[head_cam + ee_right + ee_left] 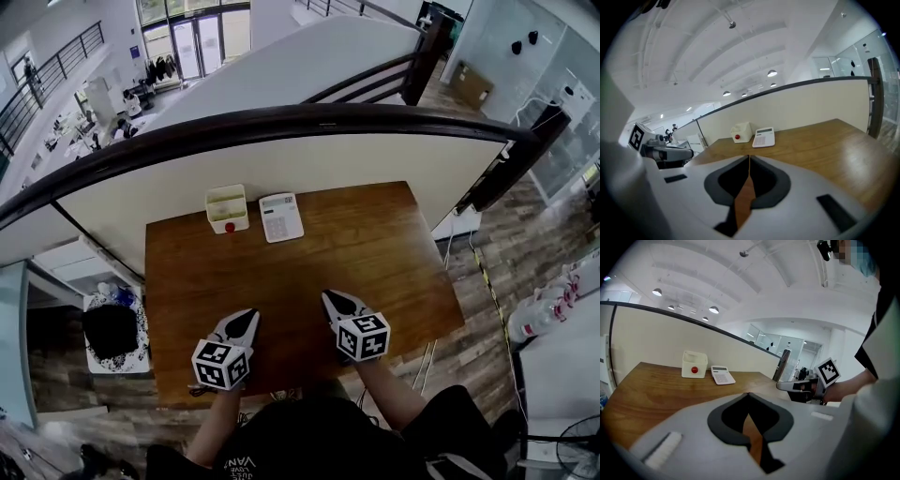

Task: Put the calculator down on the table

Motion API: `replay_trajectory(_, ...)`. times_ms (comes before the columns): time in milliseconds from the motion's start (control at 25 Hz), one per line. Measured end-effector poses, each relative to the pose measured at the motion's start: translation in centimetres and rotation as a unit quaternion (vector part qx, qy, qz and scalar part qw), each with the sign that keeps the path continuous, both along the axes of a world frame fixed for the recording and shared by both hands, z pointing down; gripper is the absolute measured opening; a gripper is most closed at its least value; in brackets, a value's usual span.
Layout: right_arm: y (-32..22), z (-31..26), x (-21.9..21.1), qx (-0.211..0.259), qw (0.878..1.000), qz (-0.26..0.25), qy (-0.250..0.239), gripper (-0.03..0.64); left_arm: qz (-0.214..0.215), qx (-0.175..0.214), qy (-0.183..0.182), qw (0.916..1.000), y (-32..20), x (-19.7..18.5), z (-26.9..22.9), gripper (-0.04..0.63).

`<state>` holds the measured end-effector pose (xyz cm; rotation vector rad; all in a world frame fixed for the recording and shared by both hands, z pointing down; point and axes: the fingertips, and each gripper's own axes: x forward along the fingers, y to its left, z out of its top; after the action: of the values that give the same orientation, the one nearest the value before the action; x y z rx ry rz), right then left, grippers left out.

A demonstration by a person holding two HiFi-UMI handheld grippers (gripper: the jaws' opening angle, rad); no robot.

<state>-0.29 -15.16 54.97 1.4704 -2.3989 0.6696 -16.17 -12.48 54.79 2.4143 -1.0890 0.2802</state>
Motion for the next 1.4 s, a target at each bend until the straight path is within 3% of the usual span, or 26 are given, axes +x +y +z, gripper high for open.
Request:
replay_trajectory(680,5.7,0.7,-2.5,-0.017,1.0,-0.017,0.013,0.014,0.009,0.002,0.003,1.0,6.1,-1.4,0.5,0.012)
replay_trajectory(1400,4.7,0.5,-3.2,-0.016,0.999,-0.025,0.012,0.012,0.02,0.007,0.016,0.9996,5.5,-0.6,0.3,0.012)
